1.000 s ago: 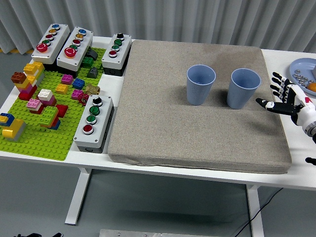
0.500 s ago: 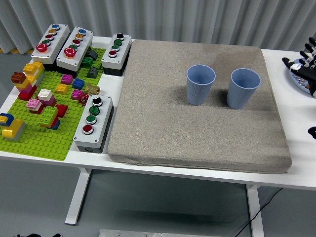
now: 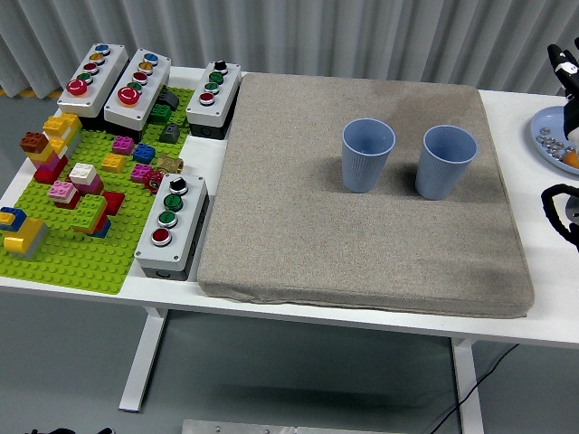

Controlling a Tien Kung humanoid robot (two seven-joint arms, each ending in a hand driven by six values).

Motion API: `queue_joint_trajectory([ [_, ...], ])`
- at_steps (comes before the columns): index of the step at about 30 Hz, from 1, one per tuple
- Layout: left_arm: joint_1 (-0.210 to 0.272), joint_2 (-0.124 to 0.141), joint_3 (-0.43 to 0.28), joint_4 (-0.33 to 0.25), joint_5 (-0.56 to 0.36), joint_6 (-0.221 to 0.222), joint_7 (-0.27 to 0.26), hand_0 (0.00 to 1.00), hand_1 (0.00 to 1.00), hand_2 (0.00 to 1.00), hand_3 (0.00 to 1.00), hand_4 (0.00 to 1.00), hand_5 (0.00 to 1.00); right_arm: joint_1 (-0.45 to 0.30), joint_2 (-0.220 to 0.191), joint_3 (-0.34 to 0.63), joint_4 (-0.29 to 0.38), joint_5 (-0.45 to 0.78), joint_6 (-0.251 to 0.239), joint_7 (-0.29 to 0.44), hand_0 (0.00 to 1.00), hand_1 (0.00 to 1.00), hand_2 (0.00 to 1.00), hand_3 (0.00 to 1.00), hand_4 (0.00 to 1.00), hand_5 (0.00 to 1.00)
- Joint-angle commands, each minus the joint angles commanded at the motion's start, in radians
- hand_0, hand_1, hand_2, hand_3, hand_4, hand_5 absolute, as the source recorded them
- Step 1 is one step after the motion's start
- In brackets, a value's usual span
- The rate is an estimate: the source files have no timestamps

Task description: Pick cup pour cup place

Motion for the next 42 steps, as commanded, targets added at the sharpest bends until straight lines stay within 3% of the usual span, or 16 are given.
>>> queue_joint_trajectory([
  [4, -0.004, -0.002, 0.003, 0.000, -0.003, 0.000, -0.001, 0.769, 0.753, 0.801, 0.642, 0.501, 0.961, 0.004, 0.008, 0.007, -0.012, -0.029, 0.045, 0.137, 0.879, 0.791, 0.797, 0.811, 0.864, 0.359],
  [7, -0.006, -0.002, 0.003, 0.000, -0.003, 0.000, -0.001, 0.769, 0.753, 0.801, 0.641, 0.501, 0.961, 0.006, 0.008, 0.013, -0.017, -0.044, 0.058, 0.175, 0.876, 0.795, 0.793, 0.808, 0.847, 0.309],
  [23, -0.008, -0.001, -0.019, 0.000, 0.011, 0.005, -0.005, 0.769, 0.752, 0.801, 0.640, 0.501, 0.960, 0.008, 0.006, 0.053, -0.013, -0.084, 0.068, 0.126, 0.878, 0.794, 0.801, 0.812, 0.856, 0.302],
  [42, -0.004, 0.004, -0.050, 0.000, 0.040, 0.017, -0.011, 0.767, 0.752, 0.804, 0.642, 0.501, 0.958, 0.018, 0.029, 0.111, -0.013, -0.089, 0.014, 0.139, 0.899, 0.796, 0.792, 0.793, 0.840, 0.366],
])
